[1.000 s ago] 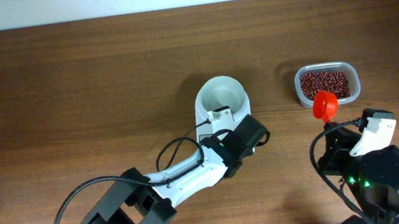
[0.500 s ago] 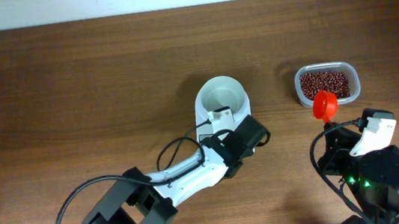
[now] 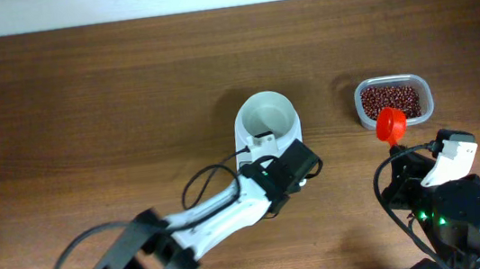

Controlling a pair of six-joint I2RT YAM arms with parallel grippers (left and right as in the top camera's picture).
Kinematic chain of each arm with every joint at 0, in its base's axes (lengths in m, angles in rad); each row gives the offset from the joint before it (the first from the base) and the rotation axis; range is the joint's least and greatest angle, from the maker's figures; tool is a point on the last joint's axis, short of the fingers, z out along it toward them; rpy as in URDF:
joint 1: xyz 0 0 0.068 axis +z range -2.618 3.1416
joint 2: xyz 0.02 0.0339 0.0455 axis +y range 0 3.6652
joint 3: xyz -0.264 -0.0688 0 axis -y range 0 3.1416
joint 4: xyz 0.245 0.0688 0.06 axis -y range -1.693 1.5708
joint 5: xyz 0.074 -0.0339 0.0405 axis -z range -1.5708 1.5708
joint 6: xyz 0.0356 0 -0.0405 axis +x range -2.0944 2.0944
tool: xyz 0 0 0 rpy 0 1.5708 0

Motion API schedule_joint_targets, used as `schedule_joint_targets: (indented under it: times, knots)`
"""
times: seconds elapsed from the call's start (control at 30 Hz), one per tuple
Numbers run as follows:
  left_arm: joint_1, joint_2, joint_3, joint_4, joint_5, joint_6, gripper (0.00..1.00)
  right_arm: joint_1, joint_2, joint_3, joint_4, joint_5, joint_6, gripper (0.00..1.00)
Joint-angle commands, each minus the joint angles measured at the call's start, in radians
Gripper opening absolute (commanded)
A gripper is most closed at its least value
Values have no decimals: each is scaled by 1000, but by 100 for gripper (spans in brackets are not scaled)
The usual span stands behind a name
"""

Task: Scoop and weigh 50g on scale
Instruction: 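Retract the open left gripper back-left away from the scale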

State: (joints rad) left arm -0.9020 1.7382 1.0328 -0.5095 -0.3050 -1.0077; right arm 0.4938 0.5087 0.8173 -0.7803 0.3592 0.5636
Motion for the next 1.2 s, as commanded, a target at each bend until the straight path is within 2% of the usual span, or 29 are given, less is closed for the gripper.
schedule_joint_targets:
  times: [0.0,0.03,0.1,0.13,0.17,0.2,0.23,0.43,0.53,0.57,0.67,0.7,0.73,0.77,0.8,0.87,0.93,1.17]
  knots:
    - [-2,-194,-1,-97,2,15,0,-5,-5,13,25,20,-9,4]
    - [-1,-222,-1,-117,-1,15,0,-5,-5,13,35,20,-9,4]
    - [-1,-307,-1,-187,-37,16,7,-5,-5,13,59,21,-9,4]
    - [-1,-348,-1,-222,-69,16,19,-5,-5,13,72,24,-9,4]
    - [-1,-377,-1,-246,-95,16,36,-5,-5,13,81,29,-9,4]
    - [-1,-410,-1,-276,-127,15,59,-5,-5,13,90,39,-9,4]
    - [-1,-437,-1,-305,-152,15,99,-5,-5,13,96,45,-9,4]
    - [-1,-497,-1,-504,-132,14,99,-5,5,12,99,44,-9,4]
    - [0,-496,0,-506,-117,43,99,-5,19,12,100,42,-9,4]
    - [4,-496,3,-494,-122,115,99,-5,24,12,100,42,-8,4]
    - [39,-512,52,-473,-43,500,99,-5,38,12,88,42,-9,4]
    - [55,-524,80,-475,33,663,99,-5,42,12,82,42,-9,4]
    - [66,-533,97,-476,92,760,99,-5,45,12,77,42,-9,4]
    - [87,-555,132,-481,226,935,99,-5,48,12,74,42,-9,4]
    - [97,-572,150,-483,280,1012,99,-5,51,12,74,42,-9,4]
    - [107,-604,167,-475,262,1069,99,-5,58,12,73,41,-9,4]
    - [108,-633,167,-483,196,1073,99,-5,62,12,65,38,-9,4]
    - [107,-645,167,-515,195,1105,99,-5,77,12,61,38,-9,4]
